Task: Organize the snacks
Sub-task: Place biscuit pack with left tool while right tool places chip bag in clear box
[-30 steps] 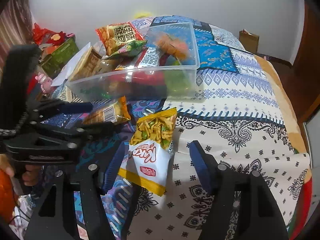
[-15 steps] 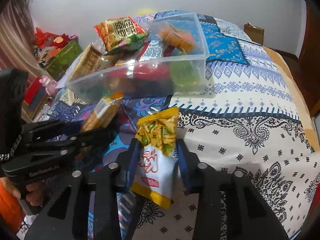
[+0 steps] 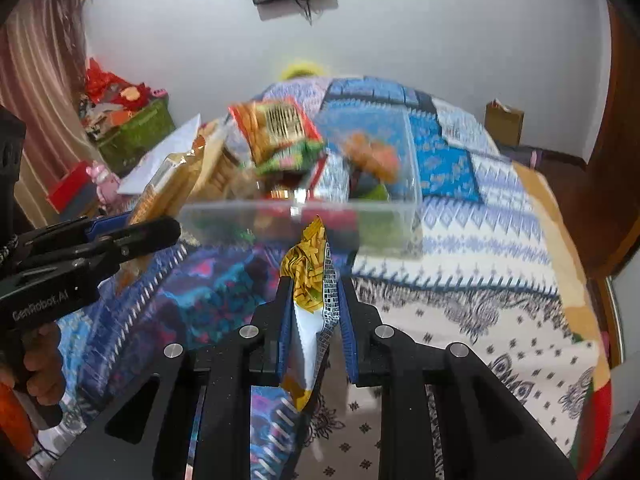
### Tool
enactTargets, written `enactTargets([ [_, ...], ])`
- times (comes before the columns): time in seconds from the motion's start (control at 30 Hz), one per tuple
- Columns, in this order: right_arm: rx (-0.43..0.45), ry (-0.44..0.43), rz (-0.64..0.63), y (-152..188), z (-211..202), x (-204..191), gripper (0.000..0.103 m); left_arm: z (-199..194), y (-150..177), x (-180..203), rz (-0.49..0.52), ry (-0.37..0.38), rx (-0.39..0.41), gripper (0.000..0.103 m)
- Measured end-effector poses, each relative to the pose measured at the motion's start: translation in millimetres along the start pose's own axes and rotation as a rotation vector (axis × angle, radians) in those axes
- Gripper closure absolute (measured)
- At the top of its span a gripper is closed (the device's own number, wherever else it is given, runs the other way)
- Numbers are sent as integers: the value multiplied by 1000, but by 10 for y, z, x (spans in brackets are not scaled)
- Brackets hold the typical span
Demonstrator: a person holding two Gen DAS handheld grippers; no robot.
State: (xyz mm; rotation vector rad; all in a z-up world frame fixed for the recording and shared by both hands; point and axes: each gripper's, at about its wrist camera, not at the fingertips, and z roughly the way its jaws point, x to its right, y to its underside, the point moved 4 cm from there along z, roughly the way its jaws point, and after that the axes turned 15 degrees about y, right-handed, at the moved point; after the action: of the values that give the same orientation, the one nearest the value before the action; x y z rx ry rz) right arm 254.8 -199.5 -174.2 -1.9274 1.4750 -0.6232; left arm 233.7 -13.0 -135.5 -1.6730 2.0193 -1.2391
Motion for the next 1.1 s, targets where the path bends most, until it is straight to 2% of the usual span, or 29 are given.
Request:
enactTargets([
  [0.27,102,18,34,-423,-68,56,83,-33,-344,-108,-18,-22,68,67],
  [0.53,151,12,64,-734,66,46,83,168,-542,-196,-39,-32,80,67],
  [0.73,138,-8,62,-881,298,-47,83,399,-614,-317,-56,-47,61,67],
  [1.1,70,-29,48,-923,704,-161,83,848,-646,-543,-91,-73,18,67],
])
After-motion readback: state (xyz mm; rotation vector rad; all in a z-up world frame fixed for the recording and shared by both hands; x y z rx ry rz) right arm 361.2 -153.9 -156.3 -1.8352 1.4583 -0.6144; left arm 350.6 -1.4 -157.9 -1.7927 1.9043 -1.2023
